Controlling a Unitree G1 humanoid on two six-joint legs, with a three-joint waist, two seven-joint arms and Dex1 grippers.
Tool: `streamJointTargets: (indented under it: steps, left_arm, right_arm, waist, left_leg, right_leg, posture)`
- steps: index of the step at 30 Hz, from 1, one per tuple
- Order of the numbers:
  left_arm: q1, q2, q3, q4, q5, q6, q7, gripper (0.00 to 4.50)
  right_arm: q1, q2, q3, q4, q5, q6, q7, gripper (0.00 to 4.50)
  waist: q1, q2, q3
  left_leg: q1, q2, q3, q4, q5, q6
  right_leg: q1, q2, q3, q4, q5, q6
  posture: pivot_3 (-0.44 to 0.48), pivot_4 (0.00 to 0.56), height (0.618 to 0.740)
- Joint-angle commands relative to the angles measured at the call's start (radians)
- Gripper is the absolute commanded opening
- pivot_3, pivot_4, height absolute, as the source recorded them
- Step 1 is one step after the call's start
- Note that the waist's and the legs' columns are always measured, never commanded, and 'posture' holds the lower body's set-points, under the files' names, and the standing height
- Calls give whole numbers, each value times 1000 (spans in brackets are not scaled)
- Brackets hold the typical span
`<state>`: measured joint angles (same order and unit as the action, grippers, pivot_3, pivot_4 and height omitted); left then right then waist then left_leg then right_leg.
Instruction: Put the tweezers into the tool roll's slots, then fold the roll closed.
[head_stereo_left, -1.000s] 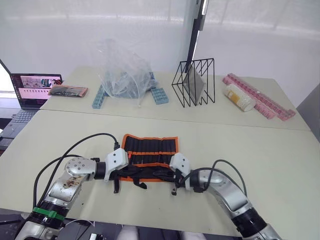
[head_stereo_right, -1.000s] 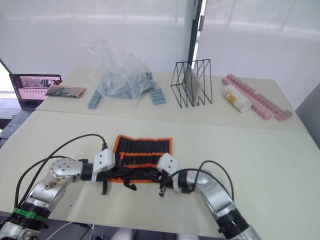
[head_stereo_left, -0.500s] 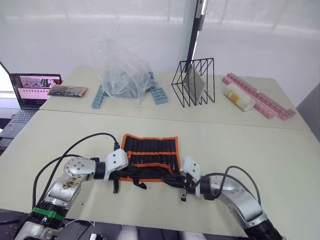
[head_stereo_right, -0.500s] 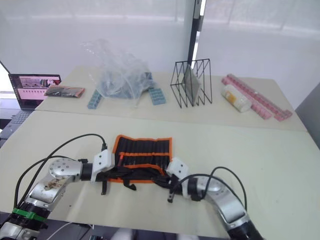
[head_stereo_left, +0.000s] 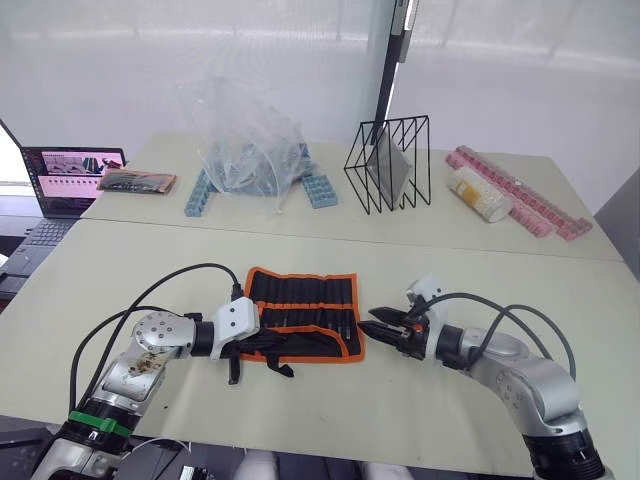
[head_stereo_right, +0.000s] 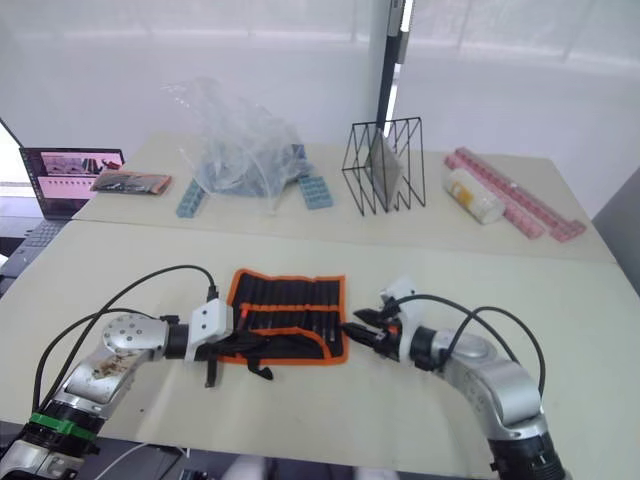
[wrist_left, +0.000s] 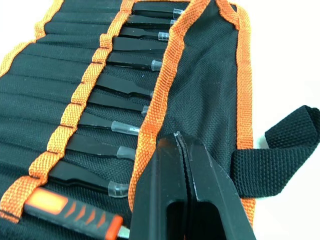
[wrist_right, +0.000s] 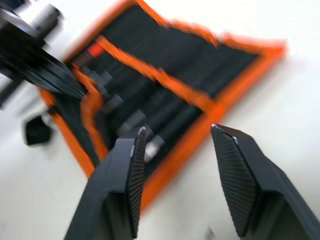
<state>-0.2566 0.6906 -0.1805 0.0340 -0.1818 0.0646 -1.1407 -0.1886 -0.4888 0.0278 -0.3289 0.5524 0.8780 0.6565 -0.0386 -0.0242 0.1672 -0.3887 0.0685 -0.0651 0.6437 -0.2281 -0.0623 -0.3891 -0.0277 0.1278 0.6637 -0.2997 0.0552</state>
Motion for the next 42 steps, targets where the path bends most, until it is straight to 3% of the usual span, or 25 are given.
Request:
streamJointTargets:
  steps: [1,12,20,27,36,42]
  left_arm:
    - [-1,-6,-17,24,36,2,17,0]
    - [2,-11,-10,15,44,2,21,0]
    - [7,-12,-4,14,46,2,26,0]
    - [18,-5,-1,5,42,6,25,0]
    - [17,-2,-2,2,39,8,21,0]
    - [18,0,-1,-3,36,14,18,0]
  right_arm:
    - [-15,9,-30,34,61,91,-4,2179]
    - [-99,128,-86,192,207,290,-28,2179]
    - [-121,156,-120,220,229,321,-50,2179]
    - [-118,144,-161,233,253,330,-60,12]
    - [-114,154,-181,238,282,333,-82,12]
    - [-175,220,-211,178,367,392,-141,12]
  waist:
    - [-1,0,0]
    - [-10,0,0]
    - [-10,0,0]
    - [-11,0,-1]
    - [-11,-1,-1]
    - [-14,0,0]
  left_leg:
    - [0,0,0,0,0,0]
    - [2,0,0,0,0,0]
    - [1,0,0,0,0,0]
    - [1,0,0,0,0,0]
    - [1,0,0,0,0,0]
    - [1,0,0,0,0,0]
  right_leg:
    - [0,0,0,0,0,0]
    - [1,1,0,0,0,0]
    - [0,1,0,0,0,0]
    - [1,1,0,0,0,0]
    - [1,1,1,0,0,0]
    - [0,1,1,0,0,0]
  posture:
    - [0,150,720]
    - [0,150,720]
    - [0,150,720]
    - [0,150,720]
    - [0,150,720]
    - [0,150,720]
